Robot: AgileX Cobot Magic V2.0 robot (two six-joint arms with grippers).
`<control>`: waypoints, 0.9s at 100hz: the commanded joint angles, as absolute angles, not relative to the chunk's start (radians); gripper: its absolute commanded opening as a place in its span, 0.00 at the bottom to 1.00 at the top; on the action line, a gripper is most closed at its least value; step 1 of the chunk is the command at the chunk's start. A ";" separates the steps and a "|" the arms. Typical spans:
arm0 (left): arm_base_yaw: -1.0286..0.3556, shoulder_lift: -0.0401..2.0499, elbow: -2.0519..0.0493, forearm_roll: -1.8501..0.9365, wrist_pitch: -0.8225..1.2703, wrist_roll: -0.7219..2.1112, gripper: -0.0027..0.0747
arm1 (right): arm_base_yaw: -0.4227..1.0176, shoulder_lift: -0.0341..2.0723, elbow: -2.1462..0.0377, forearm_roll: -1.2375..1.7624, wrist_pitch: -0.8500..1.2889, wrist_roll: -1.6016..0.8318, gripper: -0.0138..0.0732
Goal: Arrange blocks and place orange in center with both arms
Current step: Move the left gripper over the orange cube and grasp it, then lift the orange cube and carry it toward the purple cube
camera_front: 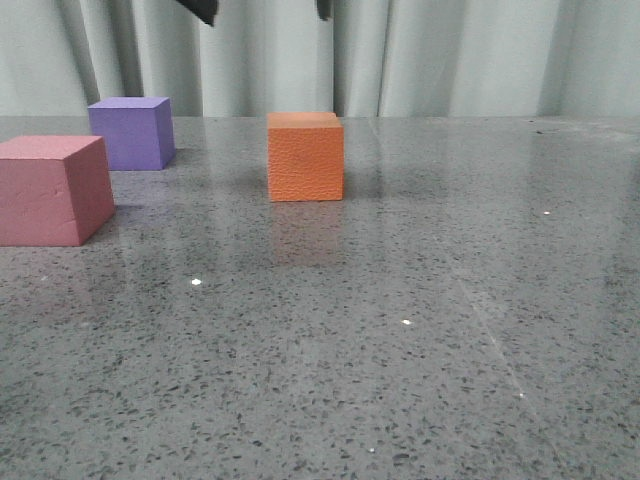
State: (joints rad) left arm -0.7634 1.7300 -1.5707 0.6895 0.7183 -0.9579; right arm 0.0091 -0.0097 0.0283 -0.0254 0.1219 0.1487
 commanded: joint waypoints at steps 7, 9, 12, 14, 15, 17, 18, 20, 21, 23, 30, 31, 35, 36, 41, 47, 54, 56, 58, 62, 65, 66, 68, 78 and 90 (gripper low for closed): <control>-0.800 1.737 -1.665 0.771 0.713 -0.990 0.85 | 0.003 -0.035 0.014 -0.025 0.034 0.137 0.08; -0.799 1.742 -1.667 0.774 0.709 -0.990 0.85 | 0.003 -0.035 0.014 -0.025 0.034 0.137 0.08; -0.801 1.742 -1.668 0.776 0.699 -0.990 0.85 | 0.003 -0.035 0.014 -0.025 0.034 0.137 0.08; -0.801 1.742 -1.668 0.775 0.690 -0.990 0.85 | 0.003 -0.035 0.014 -0.025 0.034 0.137 0.08; -0.801 1.745 -1.668 0.775 0.686 -0.990 0.85 | 0.003 -0.035 0.014 -0.025 0.034 0.137 0.08; -0.801 1.745 -1.668 0.776 0.685 -0.990 0.85 | 0.003 -0.035 0.014 -0.025 0.034 0.137 0.08; -0.801 1.745 -1.668 0.778 0.682 -0.990 0.85 | 0.003 -0.035 0.014 -0.025 0.034 0.137 0.08; -0.801 1.746 -1.668 0.779 0.680 -0.990 0.85 | 0.003 -0.035 0.014 -0.025 0.034 0.137 0.08; -0.801 1.746 -1.668 0.779 0.680 -0.990 0.85 | 0.003 -0.035 0.014 -0.025 0.034 0.137 0.08; -0.801 1.746 -1.668 0.781 0.680 -0.990 0.85 | 0.003 -0.035 0.014 -0.025 0.034 0.137 0.08; -0.799 1.746 -1.668 0.781 0.682 -0.990 0.85 | 0.003 -0.035 0.014 -0.025 0.034 0.137 0.08; -0.799 1.746 -1.668 0.781 0.682 -0.992 0.85 | 0.003 -0.035 0.014 -0.025 0.034 0.137 0.08; -0.799 1.746 -1.668 0.778 0.682 -0.992 0.85 | 0.003 -0.035 0.014 -0.025 0.034 0.137 0.08; -0.799 1.746 -1.668 0.776 0.682 -0.992 0.85 | 0.003 -0.035 0.014 -0.025 0.034 0.137 0.08; -0.799 1.746 -1.668 0.762 0.684 -1.003 0.85 | 0.003 -0.035 0.014 -0.025 0.034 0.137 0.08; -0.799 1.749 -1.668 0.750 0.699 -1.028 0.85 | 0.003 -0.035 0.014 -0.025 0.034 0.137 0.08; -0.799 1.755 -1.668 0.748 0.719 -1.050 0.85 | 0.003 -0.035 0.014 -0.025 0.034 0.137 0.08; -0.799 1.759 -1.668 0.748 0.730 -1.051 0.85 | 0.003 -0.035 0.014 -0.025 0.034 0.137 0.08; -0.799 1.762 -1.668 0.748 0.737 -1.051 0.85 | 0.003 -0.035 0.014 -0.025 0.034 0.137 0.08; -0.799 1.769 -1.668 0.748 0.755 -1.051 0.85 | 0.003 -0.035 0.014 -0.025 0.034 0.137 0.08; -0.799 1.775 -1.668 0.746 0.766 -1.051 0.85 | 0.003 -0.035 0.014 -0.025 0.034 0.137 0.08; -0.799 1.778 -1.668 0.746 0.768 -1.051 0.85 | 0.003 -0.035 0.014 -0.025 0.034 0.137 0.08; -0.799 1.780 -1.668 0.743 0.775 -1.051 0.85 | 0.003 -0.035 0.014 -0.025 0.034 0.137 0.08; -0.799 1.803 -1.668 0.716 0.784 -1.051 0.85 | 0.003 -0.035 0.014 -0.025 0.034 0.137 0.08; -0.799 1.820 -1.668 0.698 0.780 -1.051 0.85 | 0.003 -0.035 0.014 -0.025 0.034 0.137 0.08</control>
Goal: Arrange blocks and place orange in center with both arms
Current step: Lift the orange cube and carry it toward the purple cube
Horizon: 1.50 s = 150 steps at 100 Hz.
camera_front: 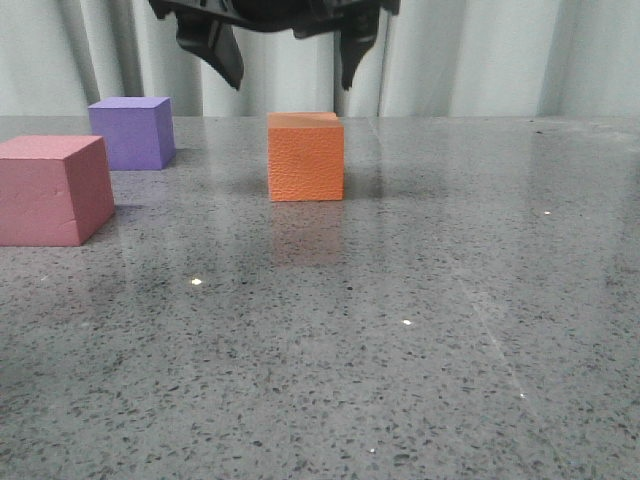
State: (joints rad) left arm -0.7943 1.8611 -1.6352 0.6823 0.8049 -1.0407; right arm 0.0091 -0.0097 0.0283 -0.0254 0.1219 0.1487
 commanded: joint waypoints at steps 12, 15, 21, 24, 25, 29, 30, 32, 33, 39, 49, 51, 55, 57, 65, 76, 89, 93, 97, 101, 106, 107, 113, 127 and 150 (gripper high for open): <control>-0.799 1.832 -1.668 0.697 0.782 -1.051 0.85 | 0.003 -0.035 0.014 -0.025 0.034 0.137 0.08; -0.799 1.833 -1.668 0.696 0.782 -1.051 0.85 | 0.003 -0.035 0.014 -0.025 0.034 0.137 0.08; -0.799 1.839 -1.668 0.694 0.795 -1.051 0.85 | 0.003 -0.035 0.014 -0.025 0.034 0.137 0.08; -0.799 1.841 -1.668 0.694 0.797 -1.051 0.85 | 0.003 -0.035 0.014 -0.025 0.034 0.137 0.08; -0.799 1.842 -1.668 0.694 0.798 -1.051 0.85 | 0.003 -0.035 0.014 -0.025 0.034 0.137 0.08; -0.799 1.849 -1.668 0.693 0.798 -1.051 0.85 | 0.003 -0.035 0.014 -0.025 0.034 0.137 0.08; -0.799 1.851 -1.668 0.692 0.798 -1.053 0.85 | 0.003 -0.035 0.014 -0.025 0.034 0.137 0.08; -0.799 1.851 -1.668 0.690 0.798 -1.053 0.85 | 0.003 -0.035 0.014 -0.025 0.034 0.137 0.08; -0.799 1.853 -1.668 0.687 0.798 -1.053 0.85 | 0.003 -0.035 0.014 -0.025 0.034 0.137 0.08; -0.799 1.868 -1.668 0.676 0.798 -1.053 0.85 | 0.003 -0.035 0.014 -0.025 0.034 0.137 0.08; -0.799 1.886 -1.668 0.657 0.798 -1.053 0.85 | 0.003 -0.035 0.014 -0.025 0.034 0.137 0.08; -0.799 1.889 -1.668 0.655 0.798 -1.053 0.85 | 0.003 -0.035 0.014 -0.025 0.034 0.137 0.08; -0.799 1.894 -1.668 0.652 0.798 -1.053 0.85 | 0.003 -0.035 0.014 -0.025 0.034 0.137 0.08; -0.799 1.894 -1.668 0.652 0.798 -1.053 0.85 | 0.003 -0.035 0.014 -0.025 0.034 0.137 0.08; -0.799 1.896 -1.668 0.652 0.798 -1.053 0.84 | 0.003 -0.035 0.014 -0.025 0.034 0.137 0.08; -0.799 1.896 -1.668 0.652 0.798 -1.053 0.76 | 0.003 -0.035 0.014 -0.025 0.034 0.137 0.08; -0.799 1.896 -1.668 0.652 0.798 -1.053 0.53 | 0.003 -0.035 0.014 -0.025 0.034 0.137 0.08; -0.799 1.896 -1.668 0.654 0.798 -1.053 0.45 | 0.003 -0.035 0.014 -0.025 0.034 0.137 0.08; -0.799 1.896 -1.668 0.660 0.798 -1.053 0.37 | 0.003 -0.035 0.014 -0.025 0.034 0.137 0.08; -0.799 1.896 -1.668 0.664 0.798 -1.053 0.31 | 0.003 -0.035 0.014 -0.025 0.034 0.137 0.08; -0.799 1.894 -1.668 0.669 0.798 -1.053 0.22 | 0.003 -0.035 0.014 -0.025 0.034 0.137 0.08; -0.799 1.892 -1.668 0.669 0.798 -1.053 0.21 | 0.003 -0.035 0.014 -0.025 0.034 0.137 0.08; -0.799 1.885 -1.668 0.677 0.798 -1.047 0.15 | 0.003 -0.035 0.014 -0.025 0.034 0.137 0.08; -0.799 1.838 -1.668 0.718 0.798 -1.045 0.14 | 0.003 -0.035 0.014 -0.025 0.034 0.137 0.08; -0.765 1.729 -1.668 0.778 0.843 -0.968 0.15 | 0.003 -0.035 0.014 -0.025 0.034 0.137 0.08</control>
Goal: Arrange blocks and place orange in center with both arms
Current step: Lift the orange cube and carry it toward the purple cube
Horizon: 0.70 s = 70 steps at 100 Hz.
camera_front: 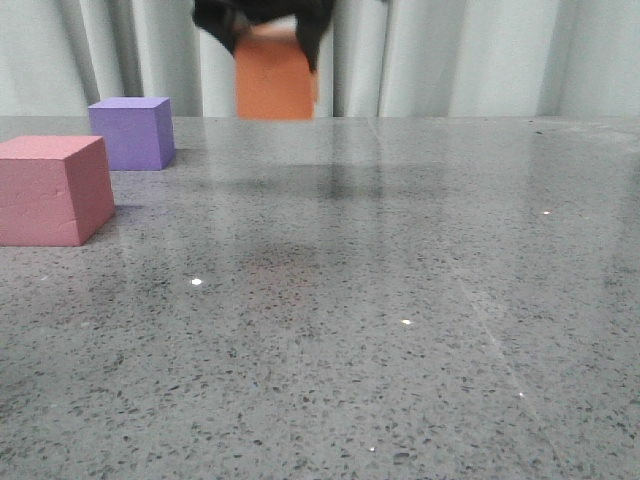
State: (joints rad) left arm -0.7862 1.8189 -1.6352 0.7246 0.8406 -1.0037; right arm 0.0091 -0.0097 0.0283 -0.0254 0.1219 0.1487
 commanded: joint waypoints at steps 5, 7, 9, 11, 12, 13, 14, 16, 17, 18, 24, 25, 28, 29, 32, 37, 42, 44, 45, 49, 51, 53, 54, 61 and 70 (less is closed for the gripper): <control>-0.739 1.712 -1.668 0.778 0.865 -0.940 0.15 | 0.003 -0.035 0.014 -0.025 0.034 0.137 0.08; -0.732 1.708 -1.665 0.778 0.874 -0.932 0.15 | 0.003 -0.035 0.014 -0.025 0.034 0.137 0.08; -0.721 1.699 -1.665 0.778 0.881 -0.923 0.15 | 0.003 -0.035 0.014 -0.025 0.034 0.137 0.08; -0.709 1.691 -1.662 0.778 0.886 -0.913 0.15 | 0.003 -0.035 0.014 -0.025 0.034 0.137 0.08; -0.701 1.689 -1.661 0.776 0.886 -0.911 0.15 | 0.003 -0.035 0.014 -0.025 0.034 0.137 0.08; -0.697 1.685 -1.659 0.776 0.888 -0.908 0.15 | 0.003 -0.035 0.014 -0.025 0.034 0.137 0.08; -0.693 1.682 -1.656 0.776 0.888 -0.908 0.15 | 0.003 -0.035 0.014 -0.025 0.034 0.137 0.08; -0.681 1.674 -1.650 0.776 0.889 -0.906 0.15 | 0.003 -0.035 0.014 -0.025 0.034 0.137 0.08; -0.674 1.671 -1.648 0.776 0.889 -0.906 0.15 | 0.003 -0.035 0.014 -0.025 0.034 0.137 0.08; -0.666 1.666 -1.644 0.773 0.889 -0.904 0.15 | 0.003 -0.035 0.014 -0.025 0.034 0.137 0.08; -0.637 1.644 -1.624 0.773 0.889 -0.902 0.15 | 0.003 -0.035 0.014 -0.025 0.034 0.137 0.08; -0.634 1.639 -1.618 0.772 0.889 -0.902 0.15 | 0.003 -0.035 0.014 -0.025 0.034 0.137 0.08; -0.621 1.627 -1.605 0.770 0.887 -0.896 0.15 | 0.003 -0.035 0.014 -0.025 0.034 0.137 0.08; -0.614 1.625 -1.602 0.770 0.886 -0.894 0.15 | 0.003 -0.035 0.014 -0.025 0.034 0.137 0.08; -0.603 1.610 -1.581 0.770 0.882 -0.890 0.15 | 0.003 -0.035 0.014 -0.025 0.034 0.137 0.08; -0.584 1.591 -1.545 0.770 0.869 -0.890 0.15 | 0.003 -0.035 0.014 -0.025 0.034 0.137 0.08; -0.567 1.573 -1.504 0.770 0.849 -0.890 0.15 | 0.003 -0.035 0.014 -0.025 0.034 0.137 0.08; -0.559 1.566 -1.486 0.770 0.836 -0.890 0.15 | 0.003 -0.035 0.014 -0.025 0.034 0.137 0.08; -0.555 1.564 -1.479 0.770 0.832 -0.890 0.15 | 0.003 -0.035 0.014 -0.025 0.034 0.137 0.08; -0.545 1.551 -1.443 0.770 0.803 -0.890 0.15 | 0.003 -0.035 0.014 -0.025 0.034 0.137 0.08; -0.539 1.547 -1.426 0.770 0.788 -0.890 0.15 | 0.003 -0.035 0.014 -0.025 0.034 0.137 0.08; -0.534 1.541 -1.411 0.767 0.772 -0.890 0.15 | 0.003 -0.035 0.014 -0.025 0.034 0.137 0.08; -0.531 1.541 -1.406 0.767 0.768 -0.890 0.15 | 0.003 -0.035 0.014 -0.025 0.034 0.137 0.08; -0.517 1.531 -1.367 0.756 0.731 -0.890 0.15 | 0.003 -0.035 0.014 -0.025 0.034 0.137 0.08; -0.505 1.531 -1.341 0.742 0.707 -0.890 0.14 | 0.003 -0.035 0.014 -0.025 0.034 0.137 0.08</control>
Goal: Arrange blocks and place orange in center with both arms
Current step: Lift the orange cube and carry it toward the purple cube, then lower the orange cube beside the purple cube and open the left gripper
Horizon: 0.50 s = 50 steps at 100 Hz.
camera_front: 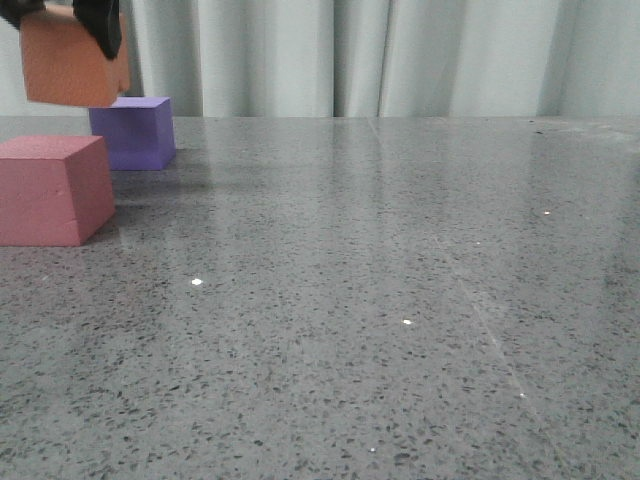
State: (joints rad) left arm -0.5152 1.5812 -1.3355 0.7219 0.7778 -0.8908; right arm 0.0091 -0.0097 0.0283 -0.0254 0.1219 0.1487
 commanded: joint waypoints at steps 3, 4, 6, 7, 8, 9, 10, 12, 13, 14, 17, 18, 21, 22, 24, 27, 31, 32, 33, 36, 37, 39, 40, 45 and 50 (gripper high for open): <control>-0.499 1.531 -1.333 0.742 0.694 -0.890 0.14 | 0.003 -0.035 0.014 -0.025 0.034 0.137 0.08; -0.498 1.531 -1.329 0.742 0.687 -0.890 0.14 | 0.003 -0.035 0.014 -0.025 0.034 0.137 0.08; -0.496 1.531 -1.327 0.742 0.676 -0.890 0.14 | 0.003 -0.035 0.014 -0.025 0.034 0.137 0.08; -0.496 1.531 -1.324 0.741 0.673 -0.890 0.14 | 0.003 -0.035 0.014 -0.025 0.034 0.137 0.08; -0.493 1.531 -1.322 0.741 0.667 -0.890 0.14 | 0.003 -0.035 0.014 -0.025 0.034 0.137 0.08; -0.491 1.531 -1.318 0.740 0.663 -0.890 0.14 | 0.003 -0.035 0.014 -0.025 0.034 0.137 0.08; -0.488 1.531 -1.318 0.738 0.660 -0.890 0.14 | 0.003 -0.035 0.014 -0.025 0.034 0.137 0.08; -0.486 1.531 -1.312 0.733 0.651 -0.890 0.14 | 0.003 -0.035 0.014 -0.025 0.034 0.137 0.08; -0.483 1.531 -1.312 0.734 0.645 -0.890 0.14 | 0.003 -0.035 0.014 -0.025 0.034 0.137 0.08; -0.483 1.531 -1.310 0.728 0.642 -0.890 0.14 | 0.003 -0.035 0.014 -0.025 0.034 0.137 0.08; -0.476 1.531 -1.304 0.716 0.636 -0.890 0.14 | 0.003 -0.035 0.014 -0.025 0.034 0.137 0.08; -0.476 1.531 -1.303 0.714 0.634 -0.890 0.14 | 0.003 -0.035 0.014 -0.025 0.034 0.137 0.08; -0.471 1.533 -1.302 0.703 0.632 -0.890 0.14 | 0.003 -0.035 0.014 -0.025 0.034 0.137 0.08; -0.468 1.533 -1.302 0.703 0.632 -0.890 0.14 | 0.003 -0.035 0.014 -0.025 0.034 0.137 0.08; -0.464 1.536 -1.300 0.698 0.632 -0.890 0.14 | 0.003 -0.035 0.014 -0.025 0.034 0.137 0.08; -0.460 1.536 -1.295 0.698 0.628 -0.890 0.14 | 0.003 -0.035 0.014 -0.025 0.034 0.137 0.08; -0.453 1.536 -1.286 0.698 0.622 -0.890 0.14 | 0.003 -0.035 0.014 -0.025 0.034 0.137 0.08; -0.452 1.536 -1.283 0.698 0.618 -0.890 0.14 | 0.003 -0.035 0.014 -0.025 0.034 0.137 0.08; -0.452 1.536 -1.282 0.698 0.616 -0.890 0.14 | 0.003 -0.035 0.014 -0.025 0.034 0.137 0.08; -0.448 1.536 -1.275 0.696 0.608 -0.890 0.14 | 0.003 -0.035 0.014 -0.025 0.034 0.137 0.08; -0.448 1.536 -1.272 0.696 0.608 -0.890 0.14 | 0.003 -0.035 0.014 -0.025 0.034 0.137 0.08; -0.445 1.536 -1.267 0.696 0.603 -0.890 0.14 | 0.003 -0.035 0.014 -0.025 0.034 0.137 0.08; -0.442 1.536 -1.266 0.696 0.601 -0.890 0.14 | 0.003 -0.035 0.014 -0.025 0.034 0.137 0.08; -0.438 1.536 -1.252 0.691 0.583 -0.890 0.14 | 0.003 -0.035 0.014 -0.025 0.034 0.137 0.08; -0.438 1.536 -1.237 0.691 0.566 -0.890 0.14 | 0.003 -0.035 0.014 -0.025 0.034 0.137 0.08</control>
State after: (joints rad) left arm -0.4438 1.5789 -1.2288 0.6734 0.6330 -0.8893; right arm 0.0091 -0.0097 0.0283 -0.0254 0.1219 0.1487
